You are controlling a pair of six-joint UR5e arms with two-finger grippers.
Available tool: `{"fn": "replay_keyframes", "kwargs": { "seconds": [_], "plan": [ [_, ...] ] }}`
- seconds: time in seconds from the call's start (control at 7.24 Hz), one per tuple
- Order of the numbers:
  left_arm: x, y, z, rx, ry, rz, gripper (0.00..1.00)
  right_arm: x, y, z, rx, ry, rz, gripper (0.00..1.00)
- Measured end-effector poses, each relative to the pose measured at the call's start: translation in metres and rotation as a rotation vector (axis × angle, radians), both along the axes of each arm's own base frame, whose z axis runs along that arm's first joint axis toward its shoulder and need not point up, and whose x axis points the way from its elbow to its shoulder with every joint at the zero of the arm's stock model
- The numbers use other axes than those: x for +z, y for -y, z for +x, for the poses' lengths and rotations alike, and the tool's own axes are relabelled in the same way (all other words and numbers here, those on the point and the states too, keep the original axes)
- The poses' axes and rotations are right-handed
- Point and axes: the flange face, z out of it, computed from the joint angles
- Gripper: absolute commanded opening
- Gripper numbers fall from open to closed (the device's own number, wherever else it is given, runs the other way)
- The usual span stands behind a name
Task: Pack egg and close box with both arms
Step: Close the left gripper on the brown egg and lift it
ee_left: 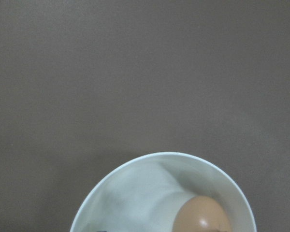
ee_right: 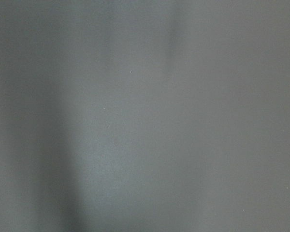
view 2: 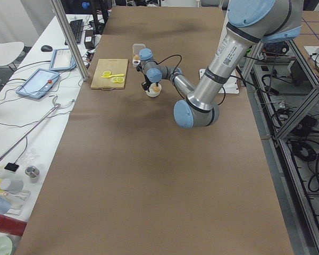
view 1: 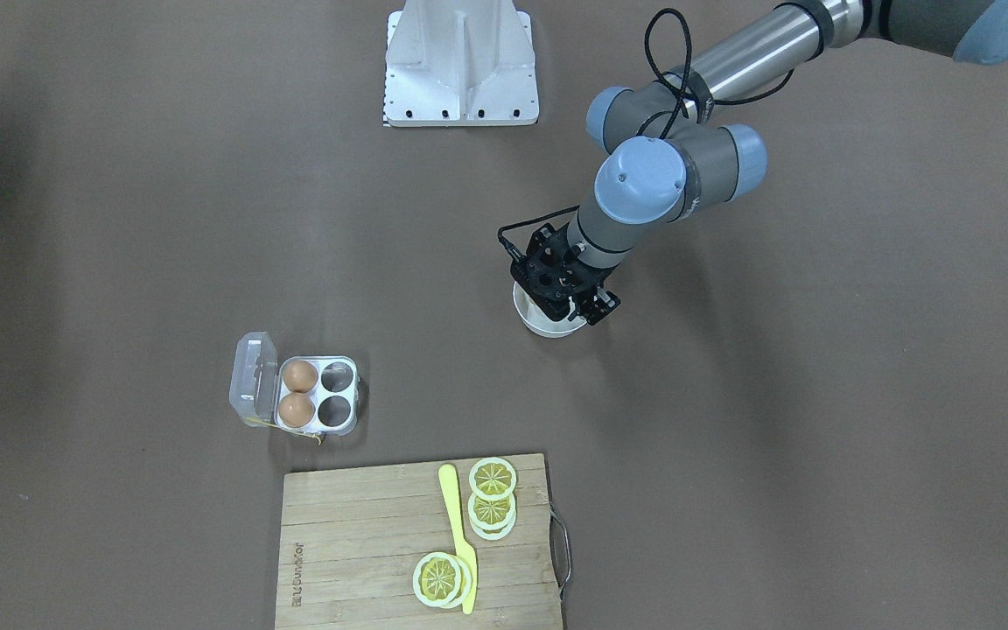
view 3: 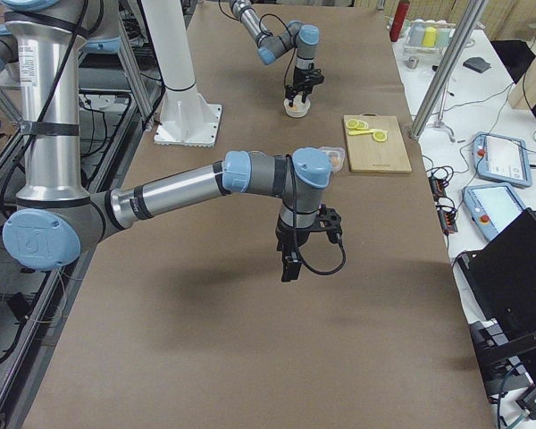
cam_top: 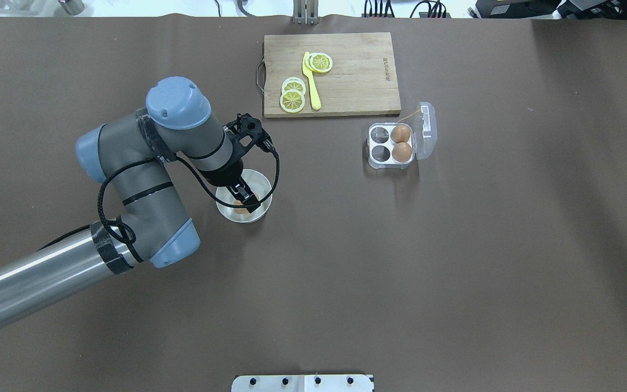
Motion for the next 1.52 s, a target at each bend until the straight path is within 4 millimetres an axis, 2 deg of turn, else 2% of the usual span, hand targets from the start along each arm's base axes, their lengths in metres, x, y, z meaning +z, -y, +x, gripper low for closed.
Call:
{"fn": "replay_keyframes", "kwargs": {
  "seconds": [0.41,0.83,1.11,1.24,1.52],
  "plan": [
    [-0.005,-0.003,0.001,-0.004,-0.006,-0.007,0.80,0.000,0.000,0.000,-0.001,0.000,0.001,1.00],
    [0.002,-0.004,0.005,-0.006,0.006,-0.022,0.77,-0.001,0.000,0.000,0.000,0.000,0.001,1.00],
    [0.006,-0.003,0.007,-0.005,0.014,-0.028,0.61,-0.001,0.000,0.000,0.000,0.000,0.001,1.00],
    [0.007,-0.003,0.008,-0.006,0.015,-0.029,0.49,-0.001,0.000,0.000,0.000,0.000,0.001,1.00],
    [0.009,-0.002,0.010,-0.008,0.022,-0.030,0.38,-0.001,0.000,0.000,0.000,0.000,0.001,1.00]
  ]
}}
